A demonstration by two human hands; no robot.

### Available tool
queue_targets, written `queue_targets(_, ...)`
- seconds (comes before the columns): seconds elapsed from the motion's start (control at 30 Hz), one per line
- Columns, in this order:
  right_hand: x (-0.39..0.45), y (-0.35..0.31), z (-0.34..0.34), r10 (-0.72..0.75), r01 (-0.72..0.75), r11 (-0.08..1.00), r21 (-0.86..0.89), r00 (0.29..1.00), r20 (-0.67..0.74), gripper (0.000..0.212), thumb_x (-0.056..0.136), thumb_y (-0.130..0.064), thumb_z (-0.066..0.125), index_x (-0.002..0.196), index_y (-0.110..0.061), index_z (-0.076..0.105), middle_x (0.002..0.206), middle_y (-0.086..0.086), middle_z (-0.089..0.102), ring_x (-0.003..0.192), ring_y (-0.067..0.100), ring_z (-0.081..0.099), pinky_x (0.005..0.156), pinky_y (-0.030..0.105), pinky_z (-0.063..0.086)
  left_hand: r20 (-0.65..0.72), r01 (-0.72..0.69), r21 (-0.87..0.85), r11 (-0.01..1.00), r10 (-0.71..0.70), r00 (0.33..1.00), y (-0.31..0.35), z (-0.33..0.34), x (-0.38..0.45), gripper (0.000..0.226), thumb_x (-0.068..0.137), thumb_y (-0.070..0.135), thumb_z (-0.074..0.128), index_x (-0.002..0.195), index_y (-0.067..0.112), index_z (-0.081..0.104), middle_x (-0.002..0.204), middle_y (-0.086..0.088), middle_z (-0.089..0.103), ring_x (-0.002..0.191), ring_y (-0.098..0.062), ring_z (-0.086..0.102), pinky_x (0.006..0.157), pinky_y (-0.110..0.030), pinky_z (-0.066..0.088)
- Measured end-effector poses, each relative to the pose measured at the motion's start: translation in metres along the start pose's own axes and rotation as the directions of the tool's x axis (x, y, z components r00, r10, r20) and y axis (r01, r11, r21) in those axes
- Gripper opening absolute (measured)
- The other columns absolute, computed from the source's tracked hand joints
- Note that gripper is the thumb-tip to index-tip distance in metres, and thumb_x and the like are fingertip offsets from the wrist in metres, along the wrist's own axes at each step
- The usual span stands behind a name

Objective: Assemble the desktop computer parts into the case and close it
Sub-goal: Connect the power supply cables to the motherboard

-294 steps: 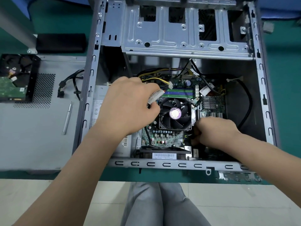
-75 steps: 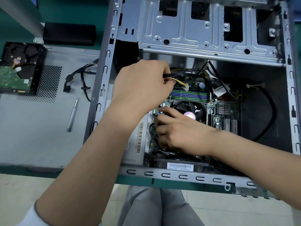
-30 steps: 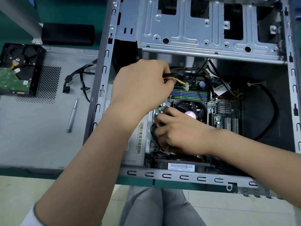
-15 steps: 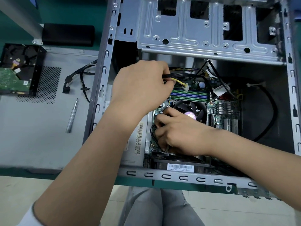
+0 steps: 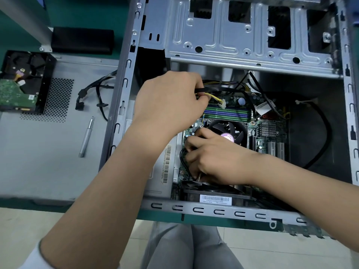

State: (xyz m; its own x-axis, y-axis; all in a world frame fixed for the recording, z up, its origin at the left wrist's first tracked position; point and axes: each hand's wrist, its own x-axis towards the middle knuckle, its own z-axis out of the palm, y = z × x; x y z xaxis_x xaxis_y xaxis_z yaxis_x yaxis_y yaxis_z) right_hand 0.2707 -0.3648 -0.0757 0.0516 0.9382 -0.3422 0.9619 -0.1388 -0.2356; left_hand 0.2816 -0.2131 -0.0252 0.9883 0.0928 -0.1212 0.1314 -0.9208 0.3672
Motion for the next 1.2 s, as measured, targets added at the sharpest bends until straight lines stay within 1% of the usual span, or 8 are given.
queue_targets(0.1,0.0001,-0.0019,-0.0009,0.000,0.000,1.000,-0.030,1.000,-0.013,0.017,0.087,-0.033,0.051,0.080,-0.028,0.065,0.082,-0.013,0.054,0.099,0.017,0.041,0.080,0.032,0.020,-0.005,-0.003,0.001,1.000,0.003,1.000,-0.0001,0.0005,0.0002,0.017,0.087,0.047,0.052,0.092,0.034,0.062,0.079,0.011,0.064,0.079,-0.014,0.059,0.060,-0.026,0.038)
queue_targets(0.23,0.0015,-0.0039,-0.0012,0.006,-0.007,0.999,-0.044,1.000,-0.023,0.016,0.086,-0.024,0.052,0.073,-0.025,0.061,0.079,-0.011,0.054,0.096,0.020,0.041,0.078,0.035,0.022,-0.007,-0.004,-0.002,1.000,0.003,1.000,-0.0002,0.0003,-0.0003,0.017,0.087,0.047,0.052,0.090,0.034,0.062,0.075,0.012,0.062,0.075,-0.012,0.058,0.054,-0.023,0.035)
queue_targets(0.43,0.0026,-0.0066,0.0030,0.020,-0.023,0.996,-0.090,0.999,-0.035,0.016,0.087,-0.021,0.052,0.074,-0.025,0.060,0.080,-0.011,0.055,0.095,0.020,0.039,0.080,0.036,0.025,-0.011,-0.003,0.008,1.000,0.004,1.000,0.0000,0.0006,-0.0001,0.016,0.086,0.047,0.052,0.088,0.034,0.061,0.074,0.012,0.062,0.073,-0.012,0.058,0.053,-0.023,0.035)
queue_targets(0.53,0.0033,-0.0056,0.0018,0.014,-0.015,0.997,-0.074,1.000,-0.025,0.016,0.087,-0.020,0.052,0.074,-0.025,0.059,0.080,-0.011,0.055,0.097,0.021,0.039,0.081,0.037,0.028,-0.008,0.006,0.009,1.000,-0.006,1.000,0.0006,-0.0001,0.0005,0.015,0.086,0.047,0.053,0.087,0.034,0.061,0.071,0.012,0.061,0.072,-0.012,0.057,0.053,-0.022,0.033)
queue_targets(0.73,0.0018,-0.0020,0.0006,0.004,-0.004,1.000,-0.024,1.000,-0.001,0.016,0.089,-0.021,0.050,0.081,-0.026,0.062,0.085,-0.012,0.055,0.101,0.018,0.037,0.085,0.034,0.025,0.007,0.026,0.006,1.000,-0.026,1.000,0.0009,-0.0004,0.0008,0.014,0.085,0.047,0.053,0.086,0.035,0.060,0.070,0.013,0.060,0.071,-0.011,0.056,0.052,-0.020,0.030)
queue_targets(0.97,0.0045,-0.0059,0.0002,0.032,-0.031,0.998,-0.054,0.999,0.008,0.016,0.090,-0.021,0.048,0.078,-0.025,0.058,0.085,-0.011,0.056,0.101,0.020,0.036,0.086,0.037,0.028,0.013,0.031,0.006,1.000,-0.031,0.999,0.0016,-0.0010,0.0002,0.014,0.085,0.047,0.053,0.087,0.035,0.061,0.070,0.014,0.060,0.072,-0.011,0.057,0.052,-0.019,0.031)
queue_targets(1.07,0.0042,-0.0065,0.0004,0.026,-0.025,0.998,-0.065,1.000,0.009,0.015,0.089,-0.020,0.050,0.079,-0.026,0.058,0.083,-0.011,0.052,0.101,0.021,0.036,0.084,0.037,0.026,0.017,0.033,0.006,0.999,-0.033,0.999,0.0022,-0.0019,0.0008,0.014,0.086,0.046,0.053,0.088,0.035,0.061,0.070,0.013,0.060,0.072,-0.011,0.056,0.053,-0.019,0.032)
queue_targets(1.2,0.0032,-0.0058,-0.0016,0.003,-0.003,0.998,-0.067,1.000,0.003,0.015,0.088,-0.018,0.052,0.076,-0.025,0.058,0.077,-0.010,0.039,0.099,0.022,0.037,0.083,0.038,0.027,0.024,0.041,0.007,0.999,-0.041,0.999,0.0023,-0.0022,0.0007,0.014,0.086,0.046,0.053,0.089,0.035,0.061,0.070,0.013,0.060,0.071,-0.011,0.056,0.052,-0.020,0.032)
